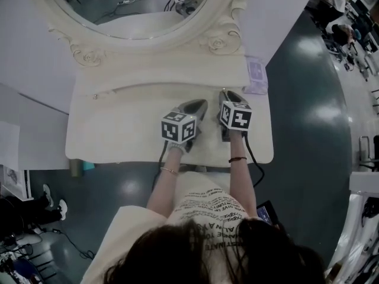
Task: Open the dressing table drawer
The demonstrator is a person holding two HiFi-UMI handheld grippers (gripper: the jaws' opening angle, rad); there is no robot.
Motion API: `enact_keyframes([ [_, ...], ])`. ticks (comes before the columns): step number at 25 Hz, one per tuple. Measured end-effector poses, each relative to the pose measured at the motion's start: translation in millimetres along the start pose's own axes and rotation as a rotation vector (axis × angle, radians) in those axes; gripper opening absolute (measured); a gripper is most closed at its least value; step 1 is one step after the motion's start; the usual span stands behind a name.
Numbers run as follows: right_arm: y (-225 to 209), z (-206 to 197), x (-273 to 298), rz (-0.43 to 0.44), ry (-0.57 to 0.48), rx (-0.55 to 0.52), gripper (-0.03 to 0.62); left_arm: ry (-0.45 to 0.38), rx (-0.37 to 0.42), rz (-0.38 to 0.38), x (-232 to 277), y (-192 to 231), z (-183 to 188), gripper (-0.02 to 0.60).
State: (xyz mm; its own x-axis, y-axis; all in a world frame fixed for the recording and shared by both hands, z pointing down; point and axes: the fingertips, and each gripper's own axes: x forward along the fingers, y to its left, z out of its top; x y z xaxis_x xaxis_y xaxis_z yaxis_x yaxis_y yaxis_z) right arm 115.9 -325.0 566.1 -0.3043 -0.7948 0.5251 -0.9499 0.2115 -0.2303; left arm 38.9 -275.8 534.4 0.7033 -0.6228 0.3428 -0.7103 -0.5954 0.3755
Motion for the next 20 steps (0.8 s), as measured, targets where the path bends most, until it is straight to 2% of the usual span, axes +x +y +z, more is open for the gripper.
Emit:
enact_keyframes([
  [5, -3, -5, 11, -0.017, 0.019, 0.004, 0.137, -0.002, -0.004, 0.005, 4, 6, 3, 0.0],
  [20, -6, -9, 29, -0.047, 0.061, 0.042, 0.14, 0.007, -0.024, 0.021, 12, 21, 4, 0.0],
])
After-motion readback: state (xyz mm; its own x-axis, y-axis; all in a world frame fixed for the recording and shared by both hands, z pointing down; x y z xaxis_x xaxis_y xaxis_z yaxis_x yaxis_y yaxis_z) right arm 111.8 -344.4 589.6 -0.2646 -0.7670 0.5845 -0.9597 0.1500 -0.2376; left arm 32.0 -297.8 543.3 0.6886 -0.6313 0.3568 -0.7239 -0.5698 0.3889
